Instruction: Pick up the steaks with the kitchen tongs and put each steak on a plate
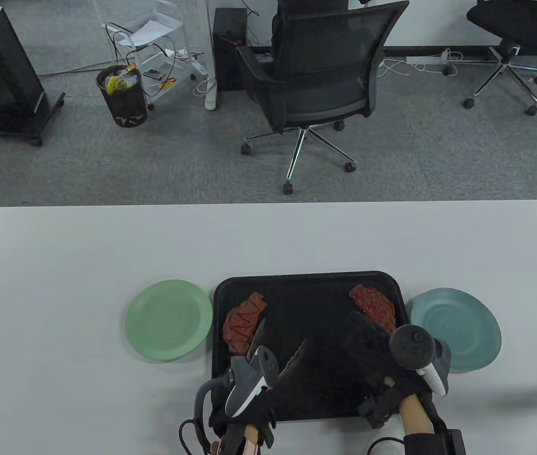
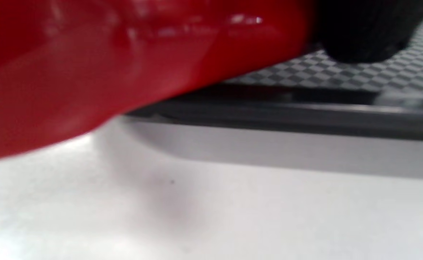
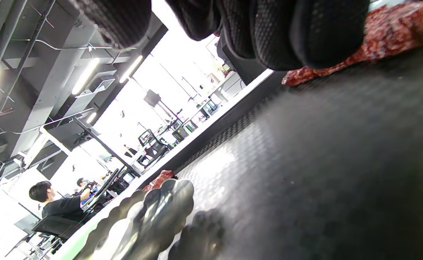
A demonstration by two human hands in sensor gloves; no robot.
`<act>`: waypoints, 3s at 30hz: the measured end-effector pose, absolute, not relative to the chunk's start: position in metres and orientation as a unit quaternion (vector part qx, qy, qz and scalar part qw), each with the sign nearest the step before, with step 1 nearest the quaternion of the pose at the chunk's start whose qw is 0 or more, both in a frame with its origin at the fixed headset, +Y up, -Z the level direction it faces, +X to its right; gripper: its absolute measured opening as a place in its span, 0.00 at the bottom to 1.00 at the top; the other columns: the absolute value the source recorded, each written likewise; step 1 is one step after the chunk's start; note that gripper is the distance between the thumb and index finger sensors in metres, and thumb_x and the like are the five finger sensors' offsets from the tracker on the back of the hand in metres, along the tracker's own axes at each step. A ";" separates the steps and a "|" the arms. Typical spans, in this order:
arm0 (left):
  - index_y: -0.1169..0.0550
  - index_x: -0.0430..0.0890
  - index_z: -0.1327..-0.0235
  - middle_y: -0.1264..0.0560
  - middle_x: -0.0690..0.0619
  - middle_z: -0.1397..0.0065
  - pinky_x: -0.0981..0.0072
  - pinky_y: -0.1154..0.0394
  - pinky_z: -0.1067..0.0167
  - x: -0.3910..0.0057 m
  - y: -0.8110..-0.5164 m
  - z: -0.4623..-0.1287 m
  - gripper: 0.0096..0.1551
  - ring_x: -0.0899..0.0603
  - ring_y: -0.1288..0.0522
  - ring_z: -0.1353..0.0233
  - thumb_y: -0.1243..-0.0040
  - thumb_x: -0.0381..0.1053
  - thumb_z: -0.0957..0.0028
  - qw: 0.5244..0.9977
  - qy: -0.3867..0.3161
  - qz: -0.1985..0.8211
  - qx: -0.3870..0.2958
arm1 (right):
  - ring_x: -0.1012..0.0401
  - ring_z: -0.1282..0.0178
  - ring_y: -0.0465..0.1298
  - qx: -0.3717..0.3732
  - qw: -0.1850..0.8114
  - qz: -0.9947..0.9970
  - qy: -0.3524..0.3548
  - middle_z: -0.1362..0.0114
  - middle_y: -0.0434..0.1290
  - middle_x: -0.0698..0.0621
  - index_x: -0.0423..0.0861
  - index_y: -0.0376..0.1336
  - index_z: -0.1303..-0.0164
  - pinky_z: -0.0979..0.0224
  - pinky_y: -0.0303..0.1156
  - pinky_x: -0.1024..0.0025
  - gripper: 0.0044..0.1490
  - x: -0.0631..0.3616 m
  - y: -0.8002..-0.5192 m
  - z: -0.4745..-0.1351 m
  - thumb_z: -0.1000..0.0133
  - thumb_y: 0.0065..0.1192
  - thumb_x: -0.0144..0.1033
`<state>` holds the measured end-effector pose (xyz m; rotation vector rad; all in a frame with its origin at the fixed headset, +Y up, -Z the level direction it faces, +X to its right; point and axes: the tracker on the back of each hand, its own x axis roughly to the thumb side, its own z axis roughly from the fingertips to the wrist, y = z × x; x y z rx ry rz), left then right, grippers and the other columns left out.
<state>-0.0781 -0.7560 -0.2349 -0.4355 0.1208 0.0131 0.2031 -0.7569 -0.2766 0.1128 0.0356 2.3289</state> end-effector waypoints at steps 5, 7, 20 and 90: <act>0.46 0.38 0.24 0.36 0.34 0.31 0.47 0.24 0.44 -0.073 -0.752 -0.234 0.61 0.29 0.27 0.39 0.34 0.65 0.62 0.983 0.041 0.010 -0.178 | 0.35 0.36 0.67 0.045 0.393 0.918 0.014 0.26 0.61 0.30 0.38 0.54 0.25 0.37 0.68 0.43 0.42 0.203 -0.756 -0.276 0.47 0.59 0.43; 0.45 0.38 0.24 0.36 0.34 0.31 0.49 0.24 0.45 -0.074 -0.746 -0.233 0.60 0.30 0.26 0.41 0.34 0.65 0.62 0.988 0.034 0.035 -0.145 | 0.35 0.36 0.67 0.045 0.394 0.918 0.015 0.26 0.61 0.30 0.38 0.54 0.25 0.37 0.68 0.43 0.42 0.203 -0.756 -0.276 0.47 0.59 0.43; 0.41 0.38 0.25 0.33 0.35 0.33 0.54 0.21 0.54 -0.084 -0.724 -0.223 0.59 0.34 0.23 0.49 0.34 0.67 0.63 0.987 -0.006 0.160 -0.017 | 0.35 0.39 0.70 0.010 0.387 0.922 -0.002 0.28 0.65 0.30 0.38 0.56 0.26 0.41 0.71 0.44 0.41 0.215 -0.754 -0.276 0.47 0.60 0.43; 0.42 0.37 0.24 0.34 0.34 0.33 0.53 0.22 0.54 -0.109 -0.731 -0.228 0.61 0.33 0.23 0.48 0.34 0.67 0.63 0.972 0.045 0.227 -0.042 | 0.48 0.63 0.81 -0.213 0.626 0.749 0.049 0.43 0.71 0.35 0.31 0.51 0.31 0.67 0.83 0.60 0.33 0.261 -0.768 -0.248 0.46 0.50 0.27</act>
